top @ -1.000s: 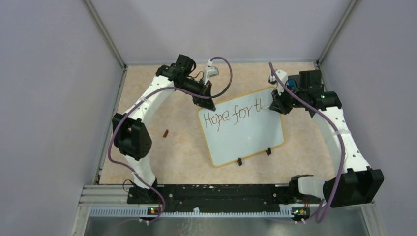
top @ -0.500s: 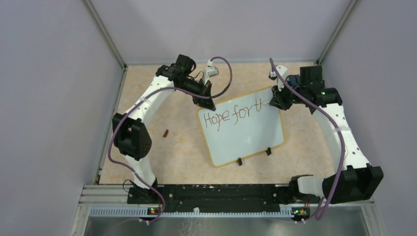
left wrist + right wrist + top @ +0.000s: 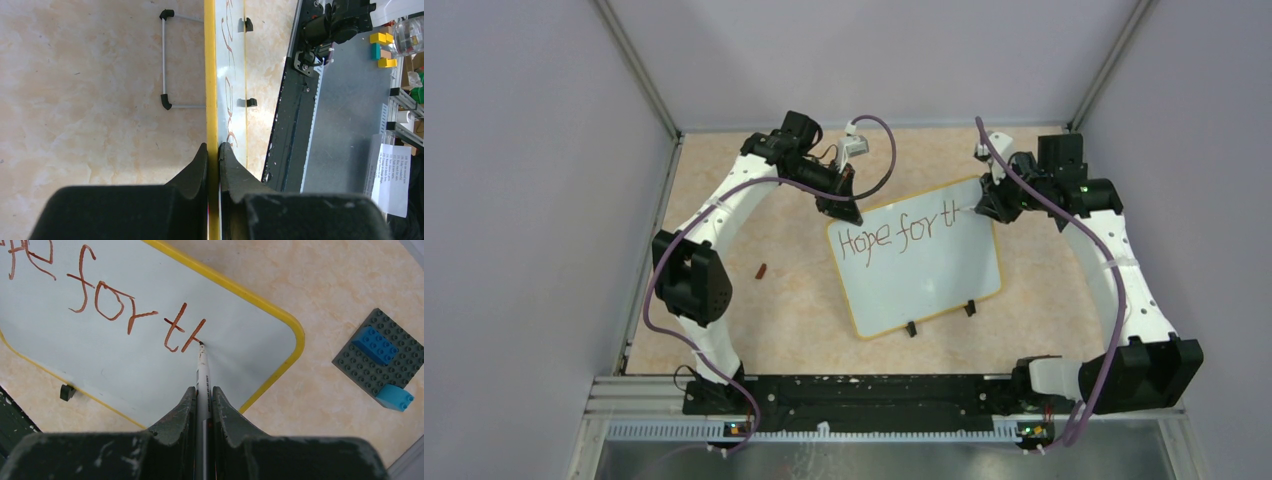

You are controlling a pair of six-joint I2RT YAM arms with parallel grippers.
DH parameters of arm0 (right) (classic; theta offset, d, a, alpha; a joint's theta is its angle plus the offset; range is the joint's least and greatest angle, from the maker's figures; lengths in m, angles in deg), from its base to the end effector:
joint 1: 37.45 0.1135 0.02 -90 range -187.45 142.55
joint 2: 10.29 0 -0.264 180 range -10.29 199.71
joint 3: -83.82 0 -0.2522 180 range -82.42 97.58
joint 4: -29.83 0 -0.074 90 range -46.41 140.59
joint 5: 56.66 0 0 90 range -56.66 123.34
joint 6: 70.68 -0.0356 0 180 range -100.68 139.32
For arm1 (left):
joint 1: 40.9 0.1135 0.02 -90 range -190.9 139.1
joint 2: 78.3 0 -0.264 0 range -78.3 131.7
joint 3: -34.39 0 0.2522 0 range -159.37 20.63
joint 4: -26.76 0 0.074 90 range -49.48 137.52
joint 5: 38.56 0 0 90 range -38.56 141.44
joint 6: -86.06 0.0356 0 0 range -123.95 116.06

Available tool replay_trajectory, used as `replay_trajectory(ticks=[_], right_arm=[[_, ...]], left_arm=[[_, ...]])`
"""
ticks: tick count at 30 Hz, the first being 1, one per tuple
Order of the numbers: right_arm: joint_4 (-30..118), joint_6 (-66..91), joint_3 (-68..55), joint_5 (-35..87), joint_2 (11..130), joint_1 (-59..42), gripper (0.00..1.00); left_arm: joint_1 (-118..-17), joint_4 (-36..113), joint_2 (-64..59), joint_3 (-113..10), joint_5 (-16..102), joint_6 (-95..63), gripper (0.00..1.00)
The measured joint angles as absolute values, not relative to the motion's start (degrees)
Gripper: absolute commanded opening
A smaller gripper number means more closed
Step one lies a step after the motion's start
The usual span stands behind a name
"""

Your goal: Write a sentence on the whiteboard

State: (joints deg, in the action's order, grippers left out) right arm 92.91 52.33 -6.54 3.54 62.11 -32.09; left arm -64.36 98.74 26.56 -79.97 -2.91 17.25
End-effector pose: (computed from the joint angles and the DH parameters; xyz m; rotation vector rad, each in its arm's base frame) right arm 0.2514 0.0414 0.3646 -0.9710 2.0500 0.3641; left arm 0.3373 -0.1779 0.3263 1.1966 2.1159 -1.2496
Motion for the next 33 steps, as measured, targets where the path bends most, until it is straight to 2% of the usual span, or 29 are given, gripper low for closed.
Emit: replay_trajectory(ticks=[20,33], right_arm=[[94.3,54.1,-9.7,3.9,60.2,-32.7,0.0],[97.0,54.3,-6.5,3.5,59.8,-32.7,0.0]], left_arm=[[-64.3,98.7,26.3,-79.7,-2.9,17.2,0.0],[-64.3,98.7,26.1,-79.5,-3.4,17.4,0.0]])
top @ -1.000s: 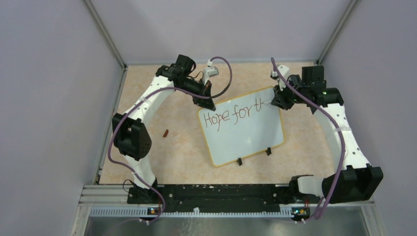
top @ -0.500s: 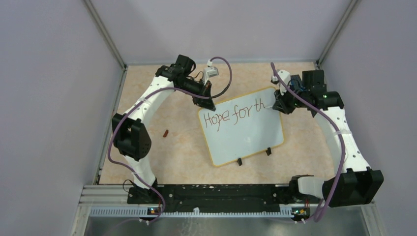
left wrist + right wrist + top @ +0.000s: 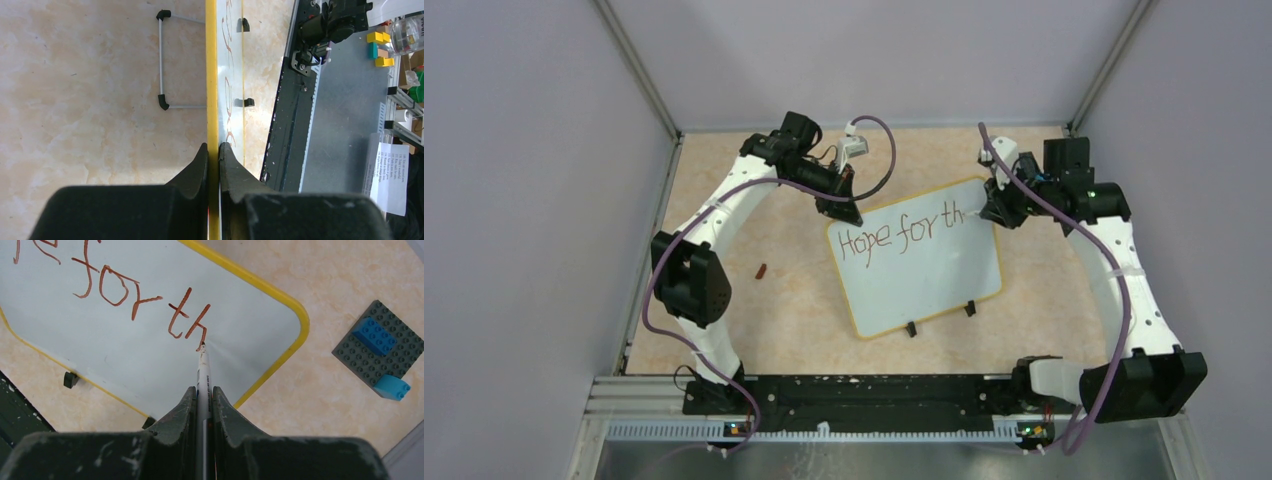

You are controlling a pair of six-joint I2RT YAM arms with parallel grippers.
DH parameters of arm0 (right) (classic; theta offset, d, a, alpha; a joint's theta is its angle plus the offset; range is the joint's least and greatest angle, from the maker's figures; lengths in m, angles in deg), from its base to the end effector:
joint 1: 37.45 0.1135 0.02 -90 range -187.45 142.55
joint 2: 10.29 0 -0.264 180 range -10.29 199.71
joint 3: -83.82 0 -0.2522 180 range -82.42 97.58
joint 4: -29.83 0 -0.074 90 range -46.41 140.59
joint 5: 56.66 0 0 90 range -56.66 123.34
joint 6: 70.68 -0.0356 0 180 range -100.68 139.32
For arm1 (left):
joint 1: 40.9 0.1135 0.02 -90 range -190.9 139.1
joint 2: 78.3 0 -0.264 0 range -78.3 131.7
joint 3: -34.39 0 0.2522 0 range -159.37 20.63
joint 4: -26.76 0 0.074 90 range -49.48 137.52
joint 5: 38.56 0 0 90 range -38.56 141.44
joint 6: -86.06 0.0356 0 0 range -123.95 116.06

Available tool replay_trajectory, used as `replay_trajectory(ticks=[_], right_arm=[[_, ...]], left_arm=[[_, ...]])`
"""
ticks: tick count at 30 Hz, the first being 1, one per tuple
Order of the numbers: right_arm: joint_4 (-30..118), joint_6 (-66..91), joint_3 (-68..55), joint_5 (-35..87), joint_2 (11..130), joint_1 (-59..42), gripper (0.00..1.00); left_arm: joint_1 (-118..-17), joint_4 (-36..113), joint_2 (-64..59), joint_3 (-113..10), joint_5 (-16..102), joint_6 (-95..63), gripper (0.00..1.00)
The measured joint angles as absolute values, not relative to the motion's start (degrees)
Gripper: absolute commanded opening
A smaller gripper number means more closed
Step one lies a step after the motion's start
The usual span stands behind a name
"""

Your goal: Write a sentence on the whiteboard

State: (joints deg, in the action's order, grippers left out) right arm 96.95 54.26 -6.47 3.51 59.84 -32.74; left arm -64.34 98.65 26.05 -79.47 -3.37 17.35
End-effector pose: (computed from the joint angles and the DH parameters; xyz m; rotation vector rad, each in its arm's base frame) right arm 0.2364 0.0372 0.3689 -0.9944 2.0633 0.3551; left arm 0.3352 -0.1771 0.3272 1.1988 2.1078 -1.2580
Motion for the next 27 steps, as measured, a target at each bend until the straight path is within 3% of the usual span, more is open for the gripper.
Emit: replay_trajectory(ticks=[27], right_arm=[[94.4,54.3,-6.3,6.3,61.1,-35.8,0.0]], left_arm=[[-64.3,98.5,26.0,-79.4,-3.1,17.6,0.0]])
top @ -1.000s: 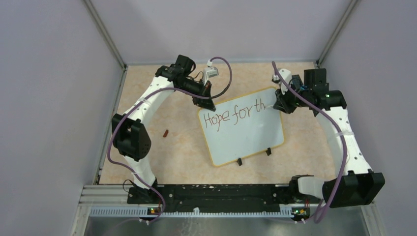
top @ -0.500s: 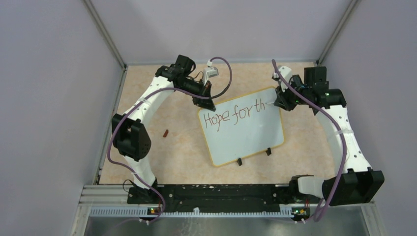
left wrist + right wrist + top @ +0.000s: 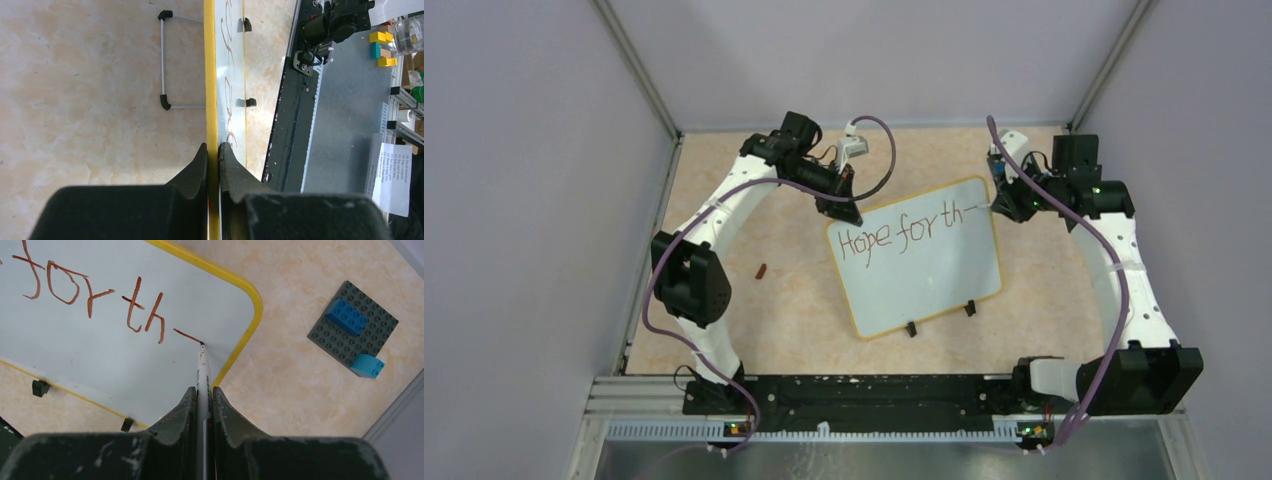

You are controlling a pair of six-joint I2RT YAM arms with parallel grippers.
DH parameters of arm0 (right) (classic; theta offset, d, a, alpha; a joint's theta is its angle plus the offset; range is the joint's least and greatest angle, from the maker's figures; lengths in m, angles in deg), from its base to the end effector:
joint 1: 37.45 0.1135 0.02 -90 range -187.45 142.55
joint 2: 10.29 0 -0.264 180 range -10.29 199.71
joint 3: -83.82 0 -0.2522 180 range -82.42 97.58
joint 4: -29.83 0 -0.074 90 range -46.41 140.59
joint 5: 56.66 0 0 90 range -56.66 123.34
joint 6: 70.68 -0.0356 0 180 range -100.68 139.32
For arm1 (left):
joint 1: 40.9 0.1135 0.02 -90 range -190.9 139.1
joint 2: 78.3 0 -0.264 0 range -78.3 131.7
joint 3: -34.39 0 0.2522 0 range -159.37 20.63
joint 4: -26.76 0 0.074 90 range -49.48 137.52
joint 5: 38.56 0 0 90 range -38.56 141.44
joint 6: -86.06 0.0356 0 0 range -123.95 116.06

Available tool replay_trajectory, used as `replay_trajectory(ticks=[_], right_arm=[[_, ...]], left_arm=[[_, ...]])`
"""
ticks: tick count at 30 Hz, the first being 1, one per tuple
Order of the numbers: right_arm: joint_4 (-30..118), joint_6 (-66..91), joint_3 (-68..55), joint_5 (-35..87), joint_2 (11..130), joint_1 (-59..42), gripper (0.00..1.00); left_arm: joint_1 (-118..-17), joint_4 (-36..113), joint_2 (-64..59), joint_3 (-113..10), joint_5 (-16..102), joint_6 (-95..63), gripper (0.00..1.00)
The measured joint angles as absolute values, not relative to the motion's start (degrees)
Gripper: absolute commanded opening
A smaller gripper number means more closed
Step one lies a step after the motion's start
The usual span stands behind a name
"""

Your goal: Write a sentence on the whiteboard

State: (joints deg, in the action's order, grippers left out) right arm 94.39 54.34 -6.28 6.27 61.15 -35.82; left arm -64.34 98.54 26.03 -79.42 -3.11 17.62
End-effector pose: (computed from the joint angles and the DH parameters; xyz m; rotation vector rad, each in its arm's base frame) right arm 0.2479 0.0233 0.3675 -0.9228 2.0858 0.2606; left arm 0.3354 -0.1770 0.3270 1.2030 2.1052 -1.2497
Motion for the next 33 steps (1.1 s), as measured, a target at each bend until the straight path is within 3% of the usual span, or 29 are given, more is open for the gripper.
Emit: replay_trajectory(ticks=[33], right_arm=[[94.2,52.6,-4.6,5.2,63.3,-33.2,0.0]], left_arm=[[-64.3,98.3,26.0,-79.1,-3.1,17.6,0.0]])
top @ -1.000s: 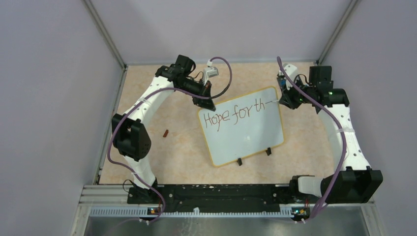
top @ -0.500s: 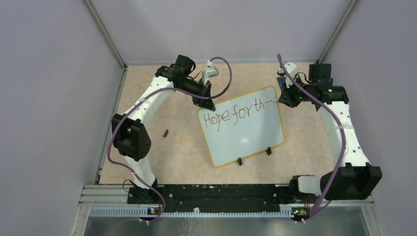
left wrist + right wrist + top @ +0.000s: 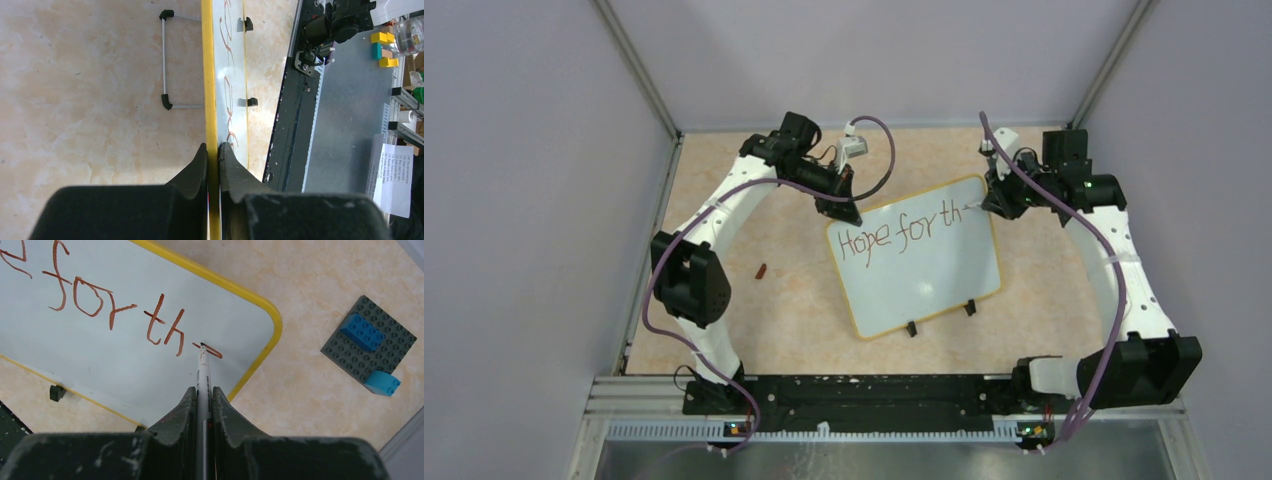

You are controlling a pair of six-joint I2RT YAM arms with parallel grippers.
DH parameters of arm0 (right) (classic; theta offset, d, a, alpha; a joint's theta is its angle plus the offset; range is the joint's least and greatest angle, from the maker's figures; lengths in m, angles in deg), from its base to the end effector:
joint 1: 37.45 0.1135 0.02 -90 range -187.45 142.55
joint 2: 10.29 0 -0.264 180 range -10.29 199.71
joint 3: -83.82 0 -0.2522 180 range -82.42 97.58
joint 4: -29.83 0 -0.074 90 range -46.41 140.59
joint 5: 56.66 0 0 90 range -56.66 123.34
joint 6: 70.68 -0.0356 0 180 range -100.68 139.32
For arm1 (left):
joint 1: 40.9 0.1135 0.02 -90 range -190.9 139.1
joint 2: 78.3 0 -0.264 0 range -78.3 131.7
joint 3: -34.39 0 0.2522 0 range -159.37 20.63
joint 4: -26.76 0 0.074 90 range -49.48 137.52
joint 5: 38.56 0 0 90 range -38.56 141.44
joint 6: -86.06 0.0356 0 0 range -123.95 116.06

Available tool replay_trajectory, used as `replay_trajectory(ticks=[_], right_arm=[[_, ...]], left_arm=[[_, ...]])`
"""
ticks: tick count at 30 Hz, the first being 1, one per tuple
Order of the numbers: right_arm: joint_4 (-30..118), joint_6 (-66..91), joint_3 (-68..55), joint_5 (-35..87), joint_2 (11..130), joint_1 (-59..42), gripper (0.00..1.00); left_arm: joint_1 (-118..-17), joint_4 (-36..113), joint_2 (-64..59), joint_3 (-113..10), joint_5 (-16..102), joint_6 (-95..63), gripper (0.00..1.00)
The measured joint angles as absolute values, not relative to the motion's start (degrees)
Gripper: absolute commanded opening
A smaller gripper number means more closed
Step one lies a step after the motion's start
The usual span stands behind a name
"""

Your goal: Write a sentence on the whiteboard

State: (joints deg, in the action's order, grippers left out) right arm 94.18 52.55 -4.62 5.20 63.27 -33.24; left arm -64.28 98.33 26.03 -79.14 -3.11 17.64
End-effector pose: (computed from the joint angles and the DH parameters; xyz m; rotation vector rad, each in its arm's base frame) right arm 0.2560 0.0357 0.3684 -0.9452 2.0786 0.3233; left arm 0.3356 -0.1767 0.3258 1.2018 2.1065 -1.2496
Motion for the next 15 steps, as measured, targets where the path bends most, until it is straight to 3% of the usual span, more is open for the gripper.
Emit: replay_trajectory(ticks=[15], right_arm=[[93.9,52.3,-5.3,5.4,62.9,-31.9,0.0]], left_arm=[[-64.2,97.8,25.7,-78.6,-3.1,17.7,0.0]])
